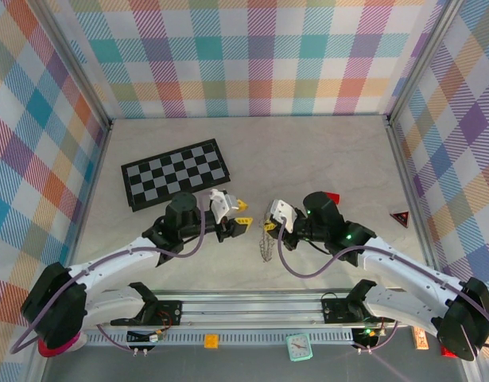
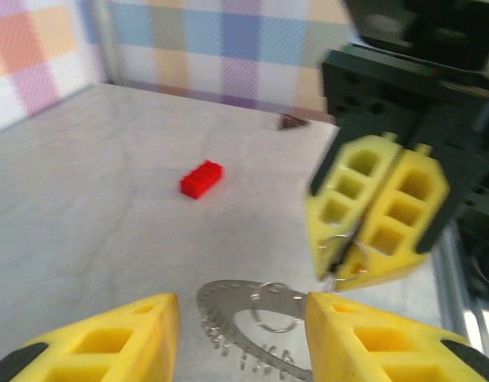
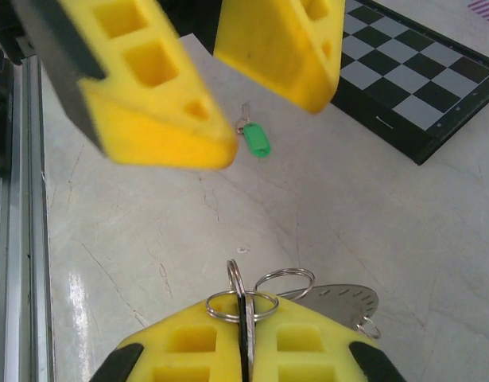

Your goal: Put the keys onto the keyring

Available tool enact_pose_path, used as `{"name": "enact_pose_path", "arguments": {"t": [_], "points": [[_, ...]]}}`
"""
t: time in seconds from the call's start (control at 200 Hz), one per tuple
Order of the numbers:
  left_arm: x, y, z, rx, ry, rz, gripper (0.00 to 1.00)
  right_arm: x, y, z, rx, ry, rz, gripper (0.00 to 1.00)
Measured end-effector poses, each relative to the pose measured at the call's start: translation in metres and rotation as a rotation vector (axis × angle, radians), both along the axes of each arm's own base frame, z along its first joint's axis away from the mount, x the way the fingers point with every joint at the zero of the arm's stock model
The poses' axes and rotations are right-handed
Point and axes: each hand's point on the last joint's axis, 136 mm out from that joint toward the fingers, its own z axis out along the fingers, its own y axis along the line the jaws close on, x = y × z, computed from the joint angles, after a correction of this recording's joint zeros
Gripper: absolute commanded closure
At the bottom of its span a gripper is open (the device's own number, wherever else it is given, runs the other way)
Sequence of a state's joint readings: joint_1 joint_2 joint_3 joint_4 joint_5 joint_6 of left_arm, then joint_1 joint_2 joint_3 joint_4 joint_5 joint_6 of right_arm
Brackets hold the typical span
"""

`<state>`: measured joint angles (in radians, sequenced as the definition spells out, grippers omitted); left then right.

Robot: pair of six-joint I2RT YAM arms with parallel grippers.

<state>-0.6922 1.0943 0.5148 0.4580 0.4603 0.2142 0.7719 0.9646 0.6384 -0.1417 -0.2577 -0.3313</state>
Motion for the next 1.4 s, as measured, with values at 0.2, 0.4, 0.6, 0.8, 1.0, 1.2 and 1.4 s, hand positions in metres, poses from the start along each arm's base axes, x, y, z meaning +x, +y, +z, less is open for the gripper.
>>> {"name": "enact_pose_path", "arguments": {"t": [0.2, 0.4, 0.6, 0.8, 1.0, 1.2, 1.4], "points": [[0.028, 0.032, 0.034, -0.062, -0.053, 0.267, 0.54, 0.005, 0.003, 0.008, 0.001, -0.010, -0.005, 1.00], [0.055, 0.069, 0.056, -0.098, -0.077, 0.528, 0.52, 0.026, 0.027, 0.018, 0.018, -0.014, 0.009, 1.00], [0.067, 0.104, 0.070, -0.164, -0.073, 0.718, 0.43, 0.058, 0.065, 0.042, 0.100, -0.050, 0.027, 1.00], [0.069, 0.122, 0.067, -0.200, -0.049, 0.809, 0.41, 0.078, 0.084, 0.026, 0.090, -0.041, 0.019, 1.00], [0.070, 0.126, 0.057, -0.204, -0.019, 0.834, 0.41, 0.078, 0.064, -0.027, -0.075, 0.015, -0.015, 1.00], [0.072, 0.129, 0.056, -0.220, -0.011, 0.851, 0.41, 0.065, 0.029, -0.067, -0.266, 0.057, -0.038, 1.00], [0.073, 0.133, 0.056, -0.230, -0.002, 0.876, 0.40, 0.048, -0.010, -0.106, -0.473, 0.119, -0.062, 1.00]]}}
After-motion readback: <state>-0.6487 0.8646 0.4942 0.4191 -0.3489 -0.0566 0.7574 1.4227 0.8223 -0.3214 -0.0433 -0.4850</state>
